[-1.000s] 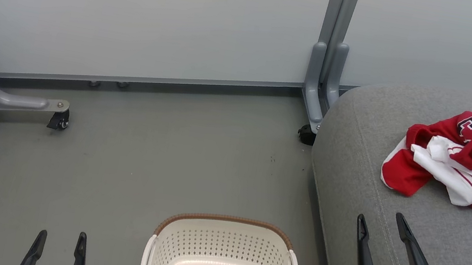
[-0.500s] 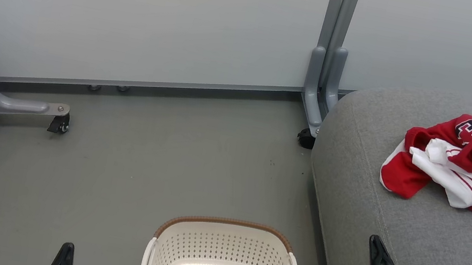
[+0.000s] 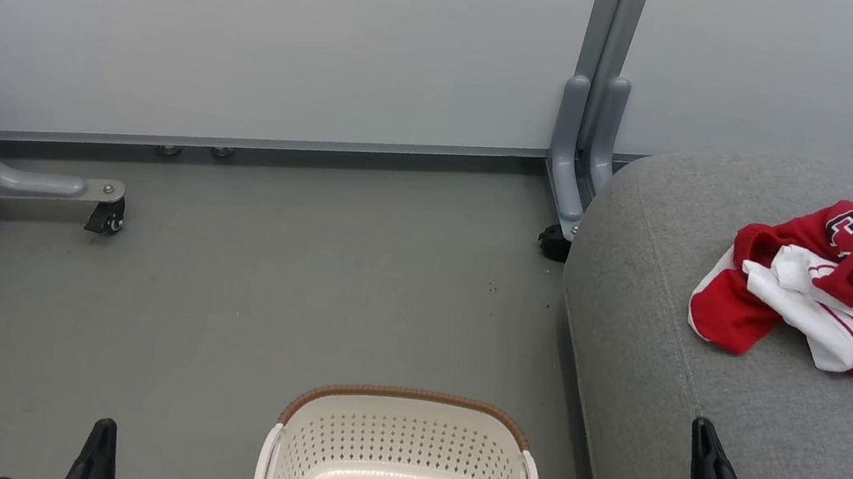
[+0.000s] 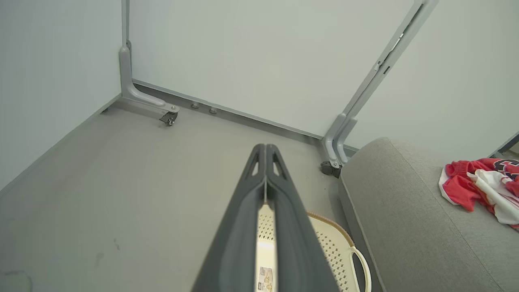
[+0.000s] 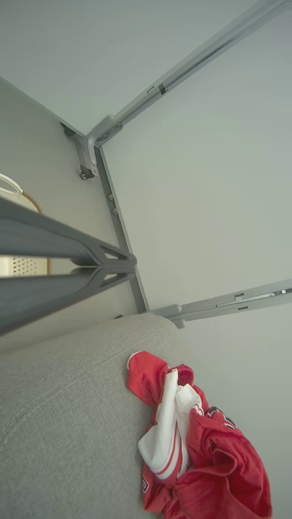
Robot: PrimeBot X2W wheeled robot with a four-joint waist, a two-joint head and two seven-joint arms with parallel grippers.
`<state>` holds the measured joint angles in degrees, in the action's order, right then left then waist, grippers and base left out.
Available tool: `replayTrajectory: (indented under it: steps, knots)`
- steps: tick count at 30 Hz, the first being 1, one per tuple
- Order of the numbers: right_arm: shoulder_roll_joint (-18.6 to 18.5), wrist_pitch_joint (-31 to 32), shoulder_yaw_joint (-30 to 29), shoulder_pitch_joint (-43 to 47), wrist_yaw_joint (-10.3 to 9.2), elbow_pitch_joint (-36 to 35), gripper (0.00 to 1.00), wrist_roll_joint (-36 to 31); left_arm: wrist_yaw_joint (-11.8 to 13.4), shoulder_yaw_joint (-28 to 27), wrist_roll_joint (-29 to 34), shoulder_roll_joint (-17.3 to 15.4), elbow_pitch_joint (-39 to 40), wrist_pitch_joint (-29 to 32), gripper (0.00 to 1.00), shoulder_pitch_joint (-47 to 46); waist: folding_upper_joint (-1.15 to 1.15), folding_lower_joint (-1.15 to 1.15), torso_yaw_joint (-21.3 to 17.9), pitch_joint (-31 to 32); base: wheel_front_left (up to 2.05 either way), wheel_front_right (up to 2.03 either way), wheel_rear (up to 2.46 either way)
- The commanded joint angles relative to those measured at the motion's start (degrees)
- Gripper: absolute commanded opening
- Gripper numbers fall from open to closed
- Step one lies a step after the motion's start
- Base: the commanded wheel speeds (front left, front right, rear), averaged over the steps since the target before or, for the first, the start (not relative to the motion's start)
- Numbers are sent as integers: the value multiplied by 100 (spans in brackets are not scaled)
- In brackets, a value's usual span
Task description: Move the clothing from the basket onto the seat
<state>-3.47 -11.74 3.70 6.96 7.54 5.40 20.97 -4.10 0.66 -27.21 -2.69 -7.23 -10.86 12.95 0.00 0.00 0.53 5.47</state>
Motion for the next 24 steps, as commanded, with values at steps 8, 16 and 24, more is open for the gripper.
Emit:
replayTrajectory:
  steps: [8,16,24]
  knots:
    - [-79,180,-82,-317,-1,44,0,1032,-67,-102,-902,-41,-21,217,0,-399,0,0,-4,-44,0,0,0]
    - [-104,329,-139,-437,-2,135,0,1796,-102,-169,-1571,-48,-95,389,0,-586,0,0,-8,-85,0,0,0]
    - [-123,476,-201,-547,-2,220,0,2495,-134,-227,-2188,-53,-163,549,0,-757,0,0,-12,-126,0,0,0]
